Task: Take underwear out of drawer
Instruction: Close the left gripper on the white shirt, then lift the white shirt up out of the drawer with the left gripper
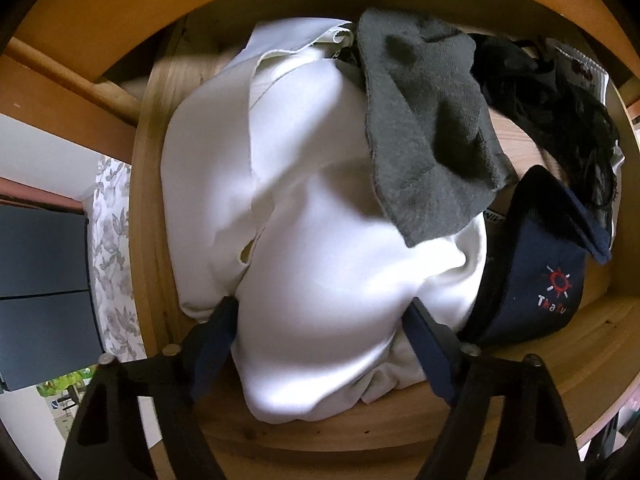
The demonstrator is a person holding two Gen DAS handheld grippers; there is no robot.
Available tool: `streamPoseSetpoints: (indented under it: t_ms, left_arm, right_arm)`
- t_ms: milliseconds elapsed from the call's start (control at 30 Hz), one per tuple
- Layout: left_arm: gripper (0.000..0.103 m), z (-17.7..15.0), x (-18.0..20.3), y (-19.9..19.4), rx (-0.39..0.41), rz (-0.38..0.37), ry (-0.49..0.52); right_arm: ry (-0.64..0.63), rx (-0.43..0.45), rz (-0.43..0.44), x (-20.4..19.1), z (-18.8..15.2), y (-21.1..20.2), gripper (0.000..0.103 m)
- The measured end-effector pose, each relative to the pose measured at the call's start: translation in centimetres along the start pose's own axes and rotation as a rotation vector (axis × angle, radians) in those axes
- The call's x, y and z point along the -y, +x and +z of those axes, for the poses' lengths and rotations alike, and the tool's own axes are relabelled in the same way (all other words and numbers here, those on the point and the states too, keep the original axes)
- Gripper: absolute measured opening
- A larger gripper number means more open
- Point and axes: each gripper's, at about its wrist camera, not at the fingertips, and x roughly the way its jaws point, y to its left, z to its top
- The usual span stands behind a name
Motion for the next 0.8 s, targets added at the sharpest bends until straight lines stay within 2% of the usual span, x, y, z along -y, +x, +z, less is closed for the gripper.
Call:
streamPoseSetpoints:
  t_ms: [200,267,567,800]
  left_arm:
    - [0.061,-0.4,-0.9,-0.4,0.047,-0.022,-0.018]
    - [0.054,-0.6,-1.3,-0.6,0.078,-0.026,-0.025]
    - [0.033,-2.0,-3.2,-2.2,0.202,-0.065,-0.108]
    - [0.024,-2.8,-3.7,-4.5,0.305,-0.103,-0.148]
  right_arm:
    - [0.006,0.001,-0.002,0.1,-0.1,-0.2,0.103]
    - [0.007,0.0,-0.002,0.2,-0.2,-0.2,0.103]
    - [0.003,0.006,-0.006,0.1,-0.3,-0.6,0.103]
    - [0.001,0.011,-0.011,0.0,-0.2,-0.9,0.103]
